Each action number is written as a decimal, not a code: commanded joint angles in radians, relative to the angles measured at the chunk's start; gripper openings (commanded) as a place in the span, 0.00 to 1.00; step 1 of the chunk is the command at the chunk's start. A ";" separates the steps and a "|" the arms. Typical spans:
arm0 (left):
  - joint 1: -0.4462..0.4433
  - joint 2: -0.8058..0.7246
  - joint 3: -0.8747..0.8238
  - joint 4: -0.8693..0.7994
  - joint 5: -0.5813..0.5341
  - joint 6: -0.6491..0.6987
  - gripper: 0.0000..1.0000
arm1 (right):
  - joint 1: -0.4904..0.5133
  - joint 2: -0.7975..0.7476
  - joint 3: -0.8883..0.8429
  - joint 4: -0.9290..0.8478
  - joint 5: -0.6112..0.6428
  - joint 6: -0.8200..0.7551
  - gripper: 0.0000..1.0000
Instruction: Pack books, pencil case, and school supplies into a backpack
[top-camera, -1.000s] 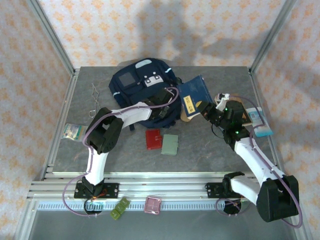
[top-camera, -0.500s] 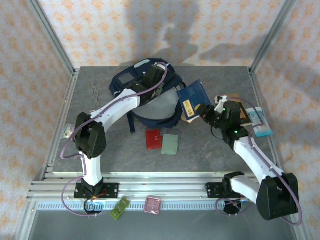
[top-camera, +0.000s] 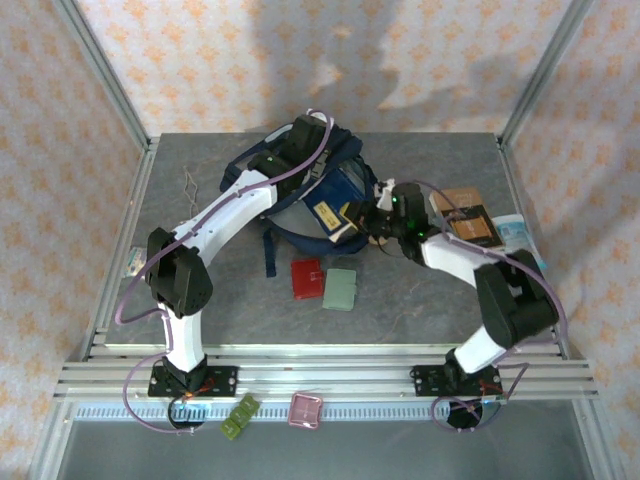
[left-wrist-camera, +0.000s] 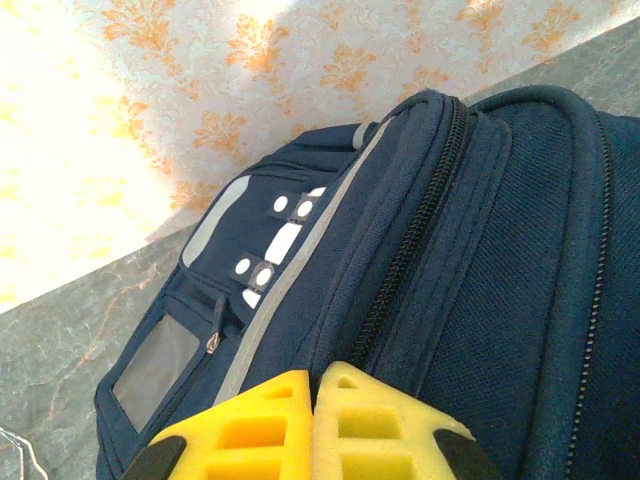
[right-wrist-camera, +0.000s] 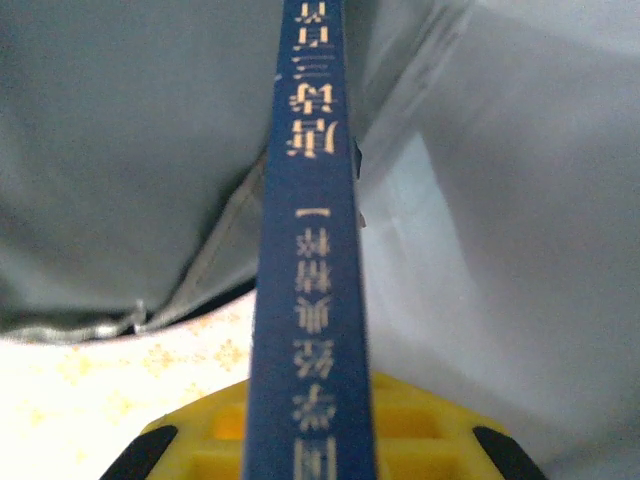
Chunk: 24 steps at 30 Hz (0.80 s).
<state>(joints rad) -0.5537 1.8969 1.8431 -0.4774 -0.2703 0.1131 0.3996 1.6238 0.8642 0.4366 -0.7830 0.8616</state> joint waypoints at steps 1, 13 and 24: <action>0.000 -0.032 0.043 0.057 -0.044 -0.016 0.00 | 0.016 0.124 0.118 0.139 -0.042 0.079 0.00; 0.001 -0.042 0.056 0.066 -0.028 -0.021 0.00 | 0.065 0.691 0.715 0.063 -0.047 0.273 0.00; 0.001 -0.055 0.002 0.081 -0.021 -0.046 0.00 | 0.085 0.855 1.067 -0.333 0.041 0.191 0.43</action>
<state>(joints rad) -0.5533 1.8969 1.8408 -0.4774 -0.2672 0.0975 0.4801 2.5622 1.9797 0.2379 -0.7822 1.1225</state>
